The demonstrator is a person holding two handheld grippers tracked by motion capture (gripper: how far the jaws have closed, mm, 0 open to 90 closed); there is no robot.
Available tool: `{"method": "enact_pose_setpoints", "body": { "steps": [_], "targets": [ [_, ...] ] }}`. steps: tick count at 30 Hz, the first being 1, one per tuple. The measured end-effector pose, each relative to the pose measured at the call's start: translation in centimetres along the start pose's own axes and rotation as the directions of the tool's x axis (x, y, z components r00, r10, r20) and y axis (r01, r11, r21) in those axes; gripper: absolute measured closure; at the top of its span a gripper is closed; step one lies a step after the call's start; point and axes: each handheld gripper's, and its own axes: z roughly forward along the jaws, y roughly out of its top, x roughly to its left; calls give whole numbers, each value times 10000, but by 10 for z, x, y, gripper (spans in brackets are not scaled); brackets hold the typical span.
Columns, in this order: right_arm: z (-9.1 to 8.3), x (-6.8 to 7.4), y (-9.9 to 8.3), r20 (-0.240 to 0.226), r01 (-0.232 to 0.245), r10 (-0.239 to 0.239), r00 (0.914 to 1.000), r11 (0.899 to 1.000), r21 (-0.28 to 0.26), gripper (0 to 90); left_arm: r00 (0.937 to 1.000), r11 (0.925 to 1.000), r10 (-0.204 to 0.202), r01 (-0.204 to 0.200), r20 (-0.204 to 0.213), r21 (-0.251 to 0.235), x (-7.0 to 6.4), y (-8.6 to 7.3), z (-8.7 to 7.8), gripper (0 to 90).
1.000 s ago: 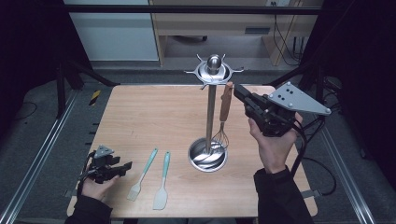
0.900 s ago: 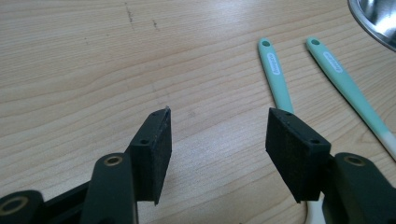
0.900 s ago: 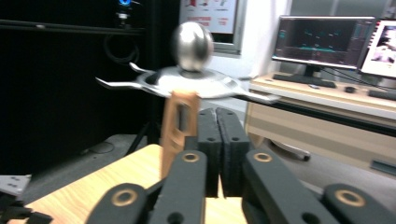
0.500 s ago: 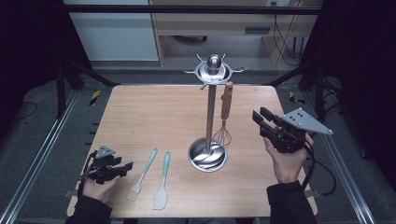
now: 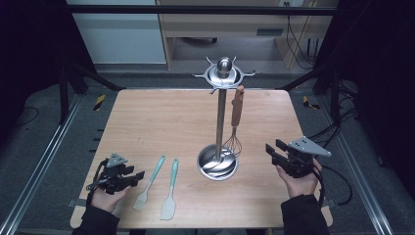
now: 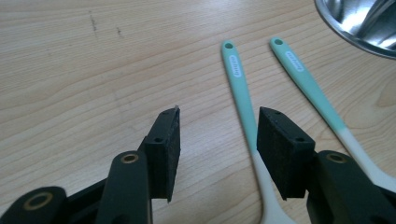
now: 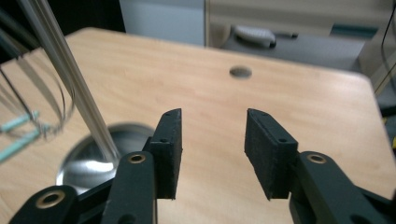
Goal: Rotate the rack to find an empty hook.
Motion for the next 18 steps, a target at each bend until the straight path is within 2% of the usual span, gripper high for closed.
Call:
{"method": "enact_pose_setpoints", "body": {
  "steps": [3,9,18],
  "targets": [
    [3,-4,-15,108,-41,38,9999,9994,339,529,9999,9999,-66,67,114,-88,-4,1,-2,496],
    [2,-14,-41,283,5,-34,9996,9950,1003,522,9999,9997,53,-49,161,-221,-15,5,-5,493],
    [-9,-23,-60,370,-35,-7,9993,9936,1125,499,9994,9990,275,-267,222,-372,-36,13,0,472]
  ]
}}
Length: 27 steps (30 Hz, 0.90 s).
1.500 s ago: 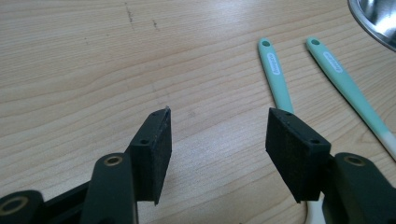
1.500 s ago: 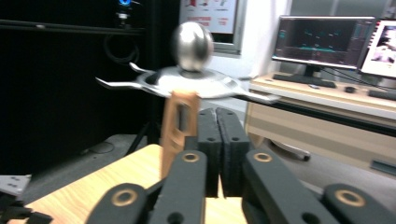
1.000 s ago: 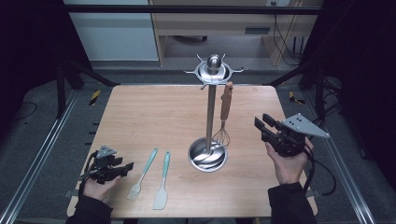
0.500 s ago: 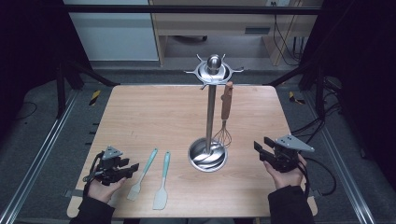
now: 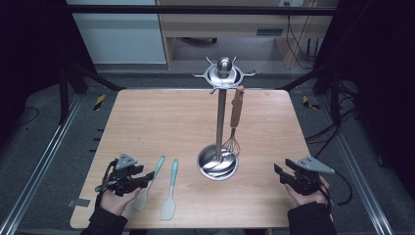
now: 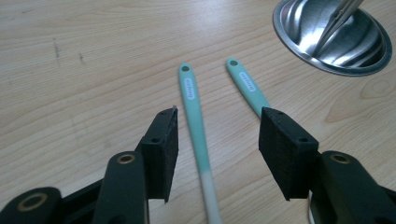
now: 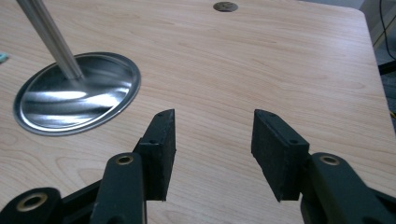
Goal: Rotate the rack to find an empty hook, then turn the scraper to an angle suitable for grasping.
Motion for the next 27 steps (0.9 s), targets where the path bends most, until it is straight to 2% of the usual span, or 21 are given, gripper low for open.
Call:
{"method": "enact_pose_setpoints", "body": {
  "steps": [11,12,17,20,27],
  "targets": [
    [8,2,-1,-78,231,-231,9997,9997,101,484,9991,9990,349,-356,256,281,-24,3,15,450],
    [8,3,-1,-139,107,-105,9998,9998,179,483,9988,9987,403,-411,260,309,-26,3,16,453],
    [11,3,-1,-255,212,-200,9995,9986,484,476,9971,9960,747,-754,155,480,-36,2,24,504],
    [10,4,0,-285,287,-276,9992,9989,373,476,9967,9946,777,-792,235,672,-42,1,27,561],
    [13,6,-1,-286,472,-457,9985,9975,527,479,9963,9889,786,-824,355,1239,-52,-3,38,623]
  ]
}}
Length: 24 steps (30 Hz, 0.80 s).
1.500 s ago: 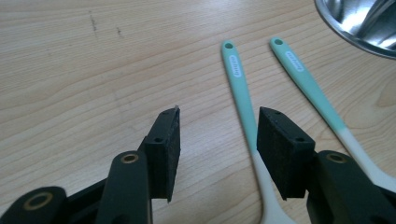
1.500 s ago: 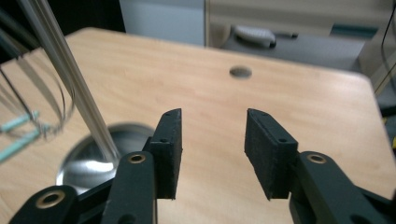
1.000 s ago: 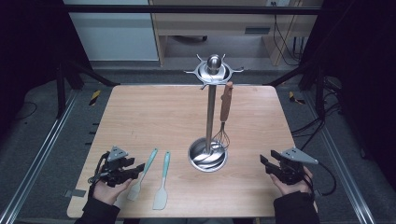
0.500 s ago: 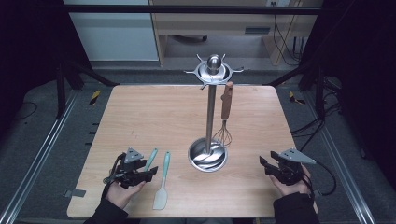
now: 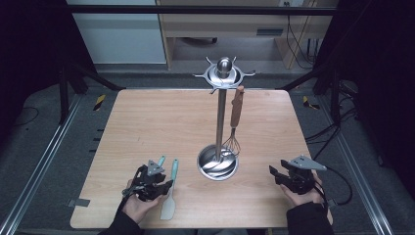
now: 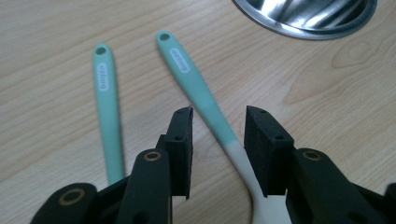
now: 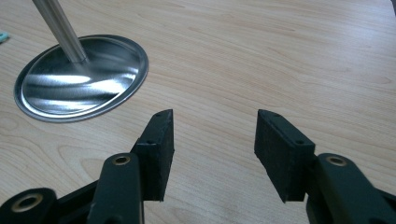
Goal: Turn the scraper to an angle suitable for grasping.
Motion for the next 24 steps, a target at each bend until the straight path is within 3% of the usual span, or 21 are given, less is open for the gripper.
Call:
{"method": "enact_pose_setpoints", "body": {
  "steps": [8,16,21,24],
  "targets": [
    [0,0,0,31,-69,69,10000,10000,-5,479,9998,9978,175,-171,-64,645,-6,-3,9,657],
    [0,0,0,38,-48,49,10000,10000,-26,479,9986,9953,428,-398,-315,884,-17,-3,18,665],
    [-1,-1,0,30,-122,122,9999,9999,-28,478,9976,9959,209,-150,-654,896,-18,-2,19,715],
    [-1,-1,0,25,-130,130,9999,9999,-31,478,9987,9953,-98,146,-506,961,-16,-1,18,737]
  ]
}}
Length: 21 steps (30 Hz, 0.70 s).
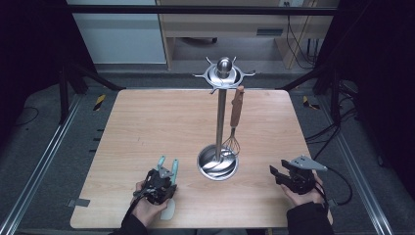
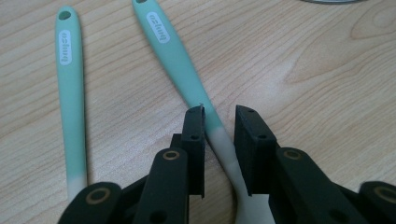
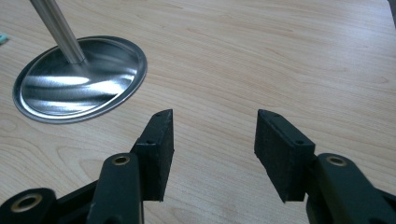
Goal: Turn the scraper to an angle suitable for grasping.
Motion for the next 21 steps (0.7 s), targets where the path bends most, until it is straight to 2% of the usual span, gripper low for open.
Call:
{"method": "enact_pose_setpoints", "body": {
  "steps": [8,16,21],
  "targets": [
    [0,0,0,15,27,-28,10000,10000,29,478,9998,9999,-123,122,160,82,4,1,-2,768],
    [-1,-1,-1,-6,54,-54,10000,10000,-5,477,9985,9992,272,-285,477,265,15,-2,-7,792],
    [0,-2,-1,9,71,-71,10000,10000,46,477,9983,9993,286,-298,505,225,16,-4,-8,785]
  ]
}}
